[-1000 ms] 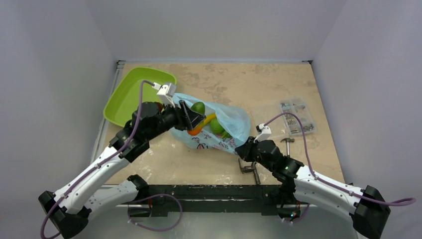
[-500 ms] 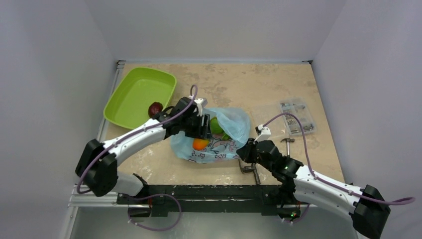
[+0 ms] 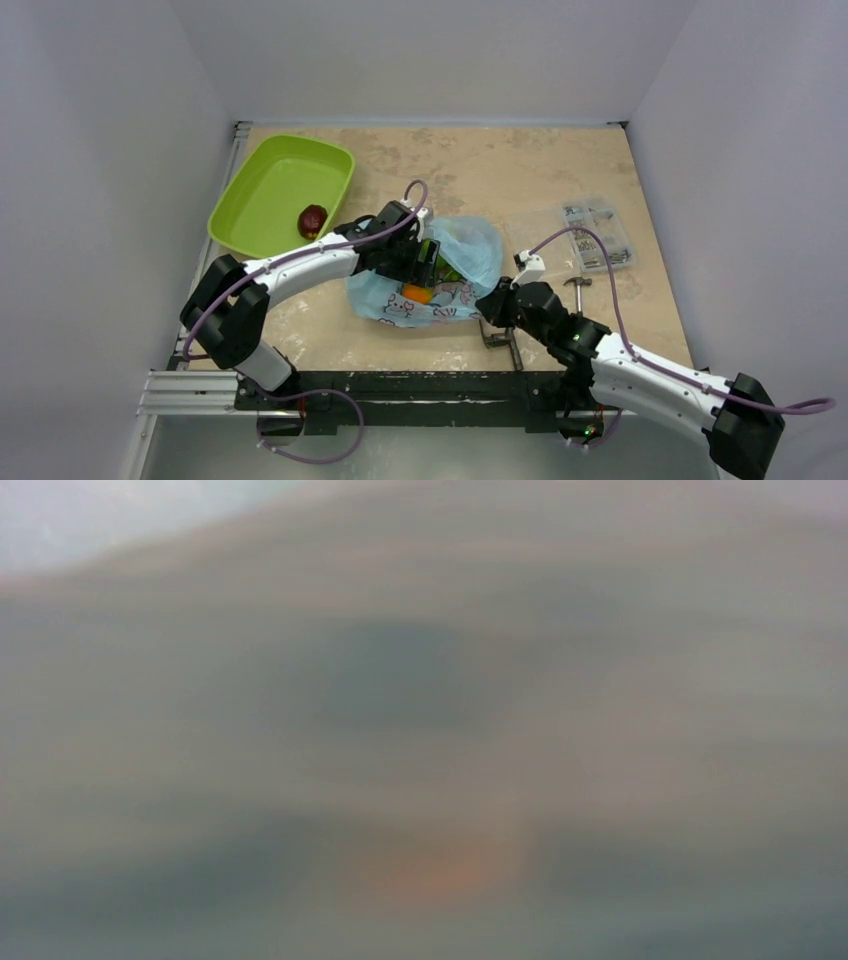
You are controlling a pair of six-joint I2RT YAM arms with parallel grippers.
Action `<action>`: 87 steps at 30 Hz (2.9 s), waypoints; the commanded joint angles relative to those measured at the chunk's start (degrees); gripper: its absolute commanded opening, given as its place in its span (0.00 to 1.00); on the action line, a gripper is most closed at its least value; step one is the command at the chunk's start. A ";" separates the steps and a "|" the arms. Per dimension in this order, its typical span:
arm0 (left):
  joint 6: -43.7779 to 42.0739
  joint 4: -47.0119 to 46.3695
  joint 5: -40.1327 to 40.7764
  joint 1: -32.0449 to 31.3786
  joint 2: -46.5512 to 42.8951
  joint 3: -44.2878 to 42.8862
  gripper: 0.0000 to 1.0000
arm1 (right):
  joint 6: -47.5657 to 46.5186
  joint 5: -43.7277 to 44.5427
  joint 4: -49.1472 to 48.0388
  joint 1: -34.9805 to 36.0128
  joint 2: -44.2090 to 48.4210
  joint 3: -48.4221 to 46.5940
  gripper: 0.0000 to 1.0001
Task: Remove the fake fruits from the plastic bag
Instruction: Take out the fake fruit from the plastic bag, then place the fake fruit on the plate.
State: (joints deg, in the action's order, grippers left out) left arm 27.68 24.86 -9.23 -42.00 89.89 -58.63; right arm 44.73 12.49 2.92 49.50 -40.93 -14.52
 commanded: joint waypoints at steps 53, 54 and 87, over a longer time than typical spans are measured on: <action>1.40 -21.92 3.12 -8.36 -19.05 10.54 0.00 | -3.10 -2.79 -2.59 0.16 1.46 0.85 0.11; 2.92 -26.15 -0.34 -7.17 -20.75 12.21 0.00 | -3.34 -3.07 -4.03 0.12 1.67 1.02 0.11; -10.42 8.03 33.19 36.15 -24.23 -0.71 0.00 | -4.39 -4.30 -4.93 0.16 6.41 2.54 0.11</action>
State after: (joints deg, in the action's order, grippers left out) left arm 24.47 39.53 24.01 -10.26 60.47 -59.64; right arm 41.30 8.80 -0.34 49.50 -35.05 -11.81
